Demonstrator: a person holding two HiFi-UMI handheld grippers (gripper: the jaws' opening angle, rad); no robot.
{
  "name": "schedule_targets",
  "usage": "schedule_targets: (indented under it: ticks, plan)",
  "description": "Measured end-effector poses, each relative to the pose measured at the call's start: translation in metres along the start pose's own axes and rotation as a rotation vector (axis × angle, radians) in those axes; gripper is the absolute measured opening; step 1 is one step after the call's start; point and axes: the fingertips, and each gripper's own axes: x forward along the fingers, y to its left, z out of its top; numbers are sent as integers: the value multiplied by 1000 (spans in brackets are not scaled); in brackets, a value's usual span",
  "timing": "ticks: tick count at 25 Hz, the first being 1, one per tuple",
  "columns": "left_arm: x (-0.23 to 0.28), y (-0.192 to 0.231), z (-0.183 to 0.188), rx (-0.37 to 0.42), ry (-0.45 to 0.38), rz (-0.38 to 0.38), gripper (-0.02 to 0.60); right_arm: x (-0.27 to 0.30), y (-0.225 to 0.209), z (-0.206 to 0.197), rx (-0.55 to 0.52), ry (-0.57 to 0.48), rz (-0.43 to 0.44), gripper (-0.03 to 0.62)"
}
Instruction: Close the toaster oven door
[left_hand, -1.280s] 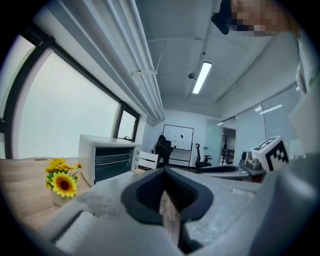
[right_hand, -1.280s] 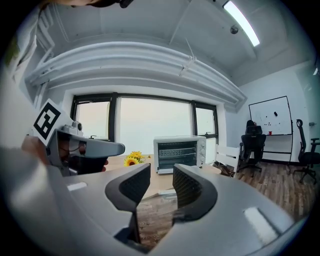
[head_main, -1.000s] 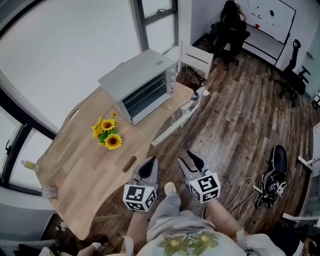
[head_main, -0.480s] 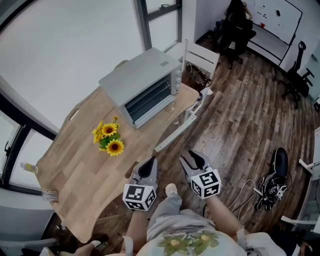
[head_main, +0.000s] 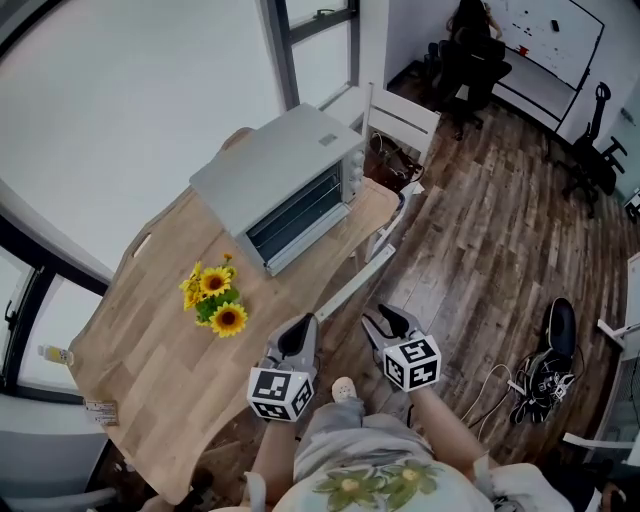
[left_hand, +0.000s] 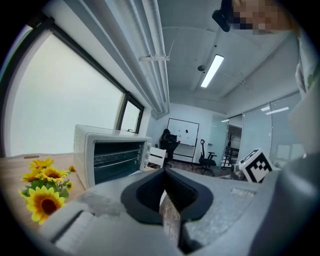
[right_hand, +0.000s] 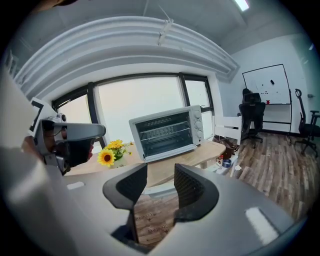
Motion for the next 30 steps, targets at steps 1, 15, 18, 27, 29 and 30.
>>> schedule_targets:
  ticks: [1,15,18,27,29,30]
  plan:
    - [4,2,1,1,1,-4,3,4,-4,-2,15,8,-1,172]
    - [23,31,-12,-27,33,8,3,59,-30,-29,246,103,60,172]
    - [25,36,-15,-31,41,24,3,73,-35,-34,267,129,73,172]
    - [35,57,-15,-50,48,109,3,117,-64,-64,373,249,91,173]
    - [38,60,-15,-56,52,127,3,125,-72,-72,411,278,91,178]
    - [40,61,-15,-58,55,135,3,129,-75,-76,434,290,94,180]
